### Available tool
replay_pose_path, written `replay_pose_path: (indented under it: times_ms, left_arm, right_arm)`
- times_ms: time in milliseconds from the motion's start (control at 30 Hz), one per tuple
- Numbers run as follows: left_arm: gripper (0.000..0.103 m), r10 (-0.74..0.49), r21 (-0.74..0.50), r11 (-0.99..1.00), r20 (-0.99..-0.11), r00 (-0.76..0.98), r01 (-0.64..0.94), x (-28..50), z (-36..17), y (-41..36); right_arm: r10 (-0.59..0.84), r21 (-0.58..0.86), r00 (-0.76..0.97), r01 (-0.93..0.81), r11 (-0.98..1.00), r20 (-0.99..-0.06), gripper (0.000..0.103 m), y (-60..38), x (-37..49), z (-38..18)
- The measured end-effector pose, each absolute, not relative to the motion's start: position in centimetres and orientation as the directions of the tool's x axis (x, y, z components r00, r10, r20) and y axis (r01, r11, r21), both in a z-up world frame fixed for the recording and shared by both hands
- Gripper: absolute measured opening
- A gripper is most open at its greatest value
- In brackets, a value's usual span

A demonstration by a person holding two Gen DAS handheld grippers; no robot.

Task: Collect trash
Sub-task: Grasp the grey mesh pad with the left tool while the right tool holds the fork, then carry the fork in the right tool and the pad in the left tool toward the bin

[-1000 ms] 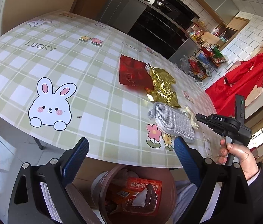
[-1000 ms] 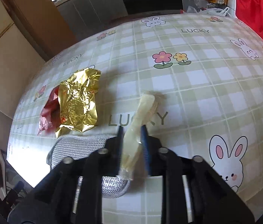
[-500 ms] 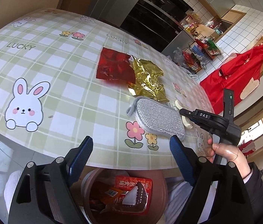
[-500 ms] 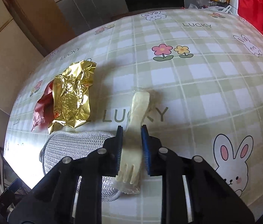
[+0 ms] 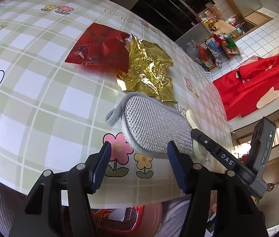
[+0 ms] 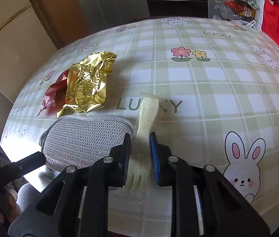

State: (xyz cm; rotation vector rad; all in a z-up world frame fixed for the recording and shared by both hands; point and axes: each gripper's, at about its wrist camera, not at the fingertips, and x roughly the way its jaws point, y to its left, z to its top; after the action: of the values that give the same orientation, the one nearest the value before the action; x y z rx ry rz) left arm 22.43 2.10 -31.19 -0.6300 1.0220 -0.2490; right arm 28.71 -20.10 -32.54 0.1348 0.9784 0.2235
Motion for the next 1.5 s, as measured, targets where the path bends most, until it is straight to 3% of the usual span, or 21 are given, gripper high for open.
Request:
replay_pose_path:
  times_ms: [233, 267, 300, 600, 900, 1133, 1500]
  left_arm:
    - [0.044, -0.546, -0.702, 0.691, -0.662, 0.514, -0.170, 24.3, -32.5, 2.5]
    - [0.041, -0.547, -0.703, 0.690, -0.663, 0.511, -0.173, 24.5, -32.5, 2.5]
    - [0.030, -0.543, -0.698, 0.693, -0.671, 0.505, -0.182, 24.6, -32.6, 2.3]
    - [0.019, -0.492, -0.660, 0.743, -0.648, 0.581, -0.107, 22.3, -28.6, 2.9]
    - [0.017, -0.476, -0.660, 0.751, -0.531, 0.701, 0.010, 16.7, -20.6, 5.4]
    - [0.017, -0.357, -0.599, 0.800, -0.443, 0.822, 0.025, 11.0, -14.8, 8.8]
    - [0.017, -0.216, -0.544, 0.838, -0.393, 0.894, -0.036, 3.7, -11.5, 14.2]
  right_arm:
    - [0.263, 0.228, 0.541, -0.132, 0.965, -0.799, 0.023, -20.4, 28.5, -32.6]
    - [0.263, 0.230, 0.542, -0.129, 0.965, -0.799, 0.023, -20.5, 28.4, -32.6]
    - [0.263, 0.233, 0.544, -0.124, 0.964, -0.797, 0.023, -20.7, 28.4, -32.5]
    - [0.287, 0.268, 0.599, -0.124, 0.956, -0.747, 0.023, -22.3, 26.1, -29.6]
    - [0.318, 0.247, 0.688, -0.204, 0.947, -0.653, 0.023, -22.1, 21.7, -23.0]
    - [0.363, 0.227, 0.714, -0.284, 0.932, -0.598, 0.023, -21.1, 16.4, -19.1]
    - [0.442, 0.217, 0.657, -0.399, 0.891, -0.610, 0.023, -17.7, 10.5, -18.0]
